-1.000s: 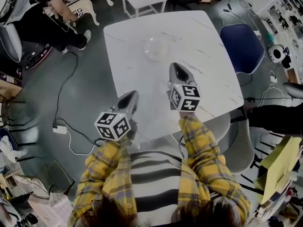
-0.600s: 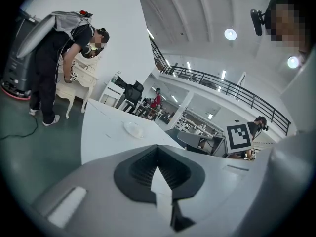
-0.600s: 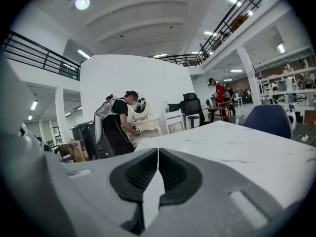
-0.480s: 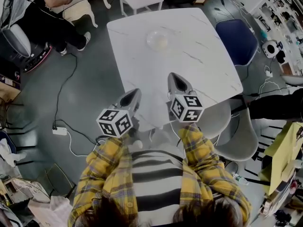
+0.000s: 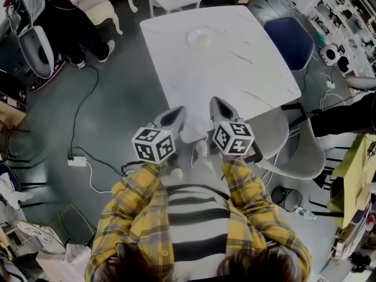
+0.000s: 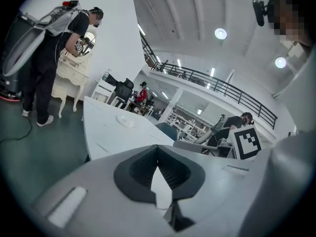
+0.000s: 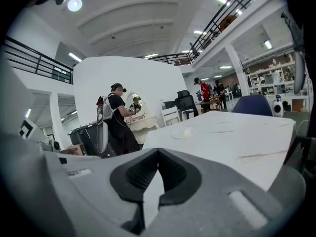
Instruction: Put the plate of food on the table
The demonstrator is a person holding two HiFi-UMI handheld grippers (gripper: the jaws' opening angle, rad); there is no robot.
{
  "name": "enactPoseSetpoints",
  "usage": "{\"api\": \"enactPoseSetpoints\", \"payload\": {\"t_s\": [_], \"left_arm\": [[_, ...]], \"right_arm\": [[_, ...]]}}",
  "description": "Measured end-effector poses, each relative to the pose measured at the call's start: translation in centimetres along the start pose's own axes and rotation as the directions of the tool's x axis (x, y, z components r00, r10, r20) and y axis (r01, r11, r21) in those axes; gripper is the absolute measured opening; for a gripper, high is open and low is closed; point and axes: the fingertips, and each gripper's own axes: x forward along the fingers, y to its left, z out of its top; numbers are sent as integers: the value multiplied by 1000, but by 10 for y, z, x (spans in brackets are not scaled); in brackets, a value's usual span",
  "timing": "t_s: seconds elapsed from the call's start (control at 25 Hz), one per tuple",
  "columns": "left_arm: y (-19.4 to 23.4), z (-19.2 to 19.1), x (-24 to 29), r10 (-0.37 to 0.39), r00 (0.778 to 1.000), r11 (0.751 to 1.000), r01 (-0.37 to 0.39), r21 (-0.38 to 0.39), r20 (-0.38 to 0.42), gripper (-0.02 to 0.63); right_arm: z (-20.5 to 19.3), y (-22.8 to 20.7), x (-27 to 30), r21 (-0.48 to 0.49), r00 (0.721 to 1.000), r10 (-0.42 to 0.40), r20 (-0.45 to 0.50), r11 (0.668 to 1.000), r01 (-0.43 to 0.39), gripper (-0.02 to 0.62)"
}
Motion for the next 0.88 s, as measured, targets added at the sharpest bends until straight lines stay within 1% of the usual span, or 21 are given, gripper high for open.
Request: {"api": "enactPoseSetpoints", "payload": {"t_s": [0.16,0.32,0.52,0.72,0.88], "left_arm": [[-15,-8,-11,-35,999,999,35,34,-12,-5],[-28,-15,-16,-66,998,997,66,46,-16,-5],[-44,-23,-21,-99,995,993,100,57,-24,-3],[-52,-21,-27,-105,994,992,105,74,-11,-4],[-57,-25,-30,-91,996,993,92,71,-9,-3]], "right_arm": [[-5,15,-25,3,1000,-21,22,1000,21,0],[-14,21,-51,14,998,-47,34,999,47,0],[-27,28,-70,37,999,-48,21,998,47,-2],[-29,35,-77,50,999,-25,23,998,24,-2],[-27,33,-83,66,1000,-10,25,998,8,-2]]}}
